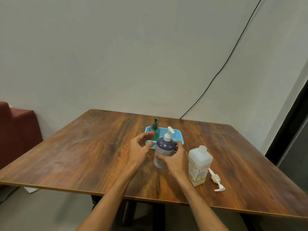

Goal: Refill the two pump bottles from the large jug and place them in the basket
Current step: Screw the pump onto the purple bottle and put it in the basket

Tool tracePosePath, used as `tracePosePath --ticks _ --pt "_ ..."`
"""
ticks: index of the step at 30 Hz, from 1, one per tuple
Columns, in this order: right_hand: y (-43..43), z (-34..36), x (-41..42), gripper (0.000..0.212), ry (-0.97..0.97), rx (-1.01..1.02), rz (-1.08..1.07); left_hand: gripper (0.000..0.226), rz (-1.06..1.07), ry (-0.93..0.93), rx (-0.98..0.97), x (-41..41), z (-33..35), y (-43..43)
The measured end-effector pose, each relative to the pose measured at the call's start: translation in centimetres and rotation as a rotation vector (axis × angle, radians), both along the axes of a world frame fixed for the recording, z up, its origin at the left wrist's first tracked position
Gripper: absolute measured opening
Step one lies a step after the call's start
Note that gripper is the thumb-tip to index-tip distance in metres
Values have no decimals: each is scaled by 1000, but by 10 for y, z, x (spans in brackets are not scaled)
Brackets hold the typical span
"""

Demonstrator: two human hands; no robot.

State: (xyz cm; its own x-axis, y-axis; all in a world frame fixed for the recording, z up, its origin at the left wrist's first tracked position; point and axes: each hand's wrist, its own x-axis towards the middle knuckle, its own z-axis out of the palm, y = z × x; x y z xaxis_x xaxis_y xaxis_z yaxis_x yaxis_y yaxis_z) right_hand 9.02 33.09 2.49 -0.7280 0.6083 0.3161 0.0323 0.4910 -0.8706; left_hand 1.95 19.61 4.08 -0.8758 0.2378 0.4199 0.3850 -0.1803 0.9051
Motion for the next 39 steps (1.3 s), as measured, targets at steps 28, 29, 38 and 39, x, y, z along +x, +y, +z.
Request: tracePosePath --ticks 28,29,38,39 --pt "82 20 -152 75 -120 -213 -236 23 116 -23 -264 -103 2 37" --pt "83 18 -152 74 -132 -206 -245 23 119 -19 -268 -105 1 37" --pt "85 4 -159 75 -202 -214 -276 23 136 -10 -313 -115 -6 46" --pt "84 3 -160 75 -204 -210 -282 23 137 -7 -318 -116 -7 46"
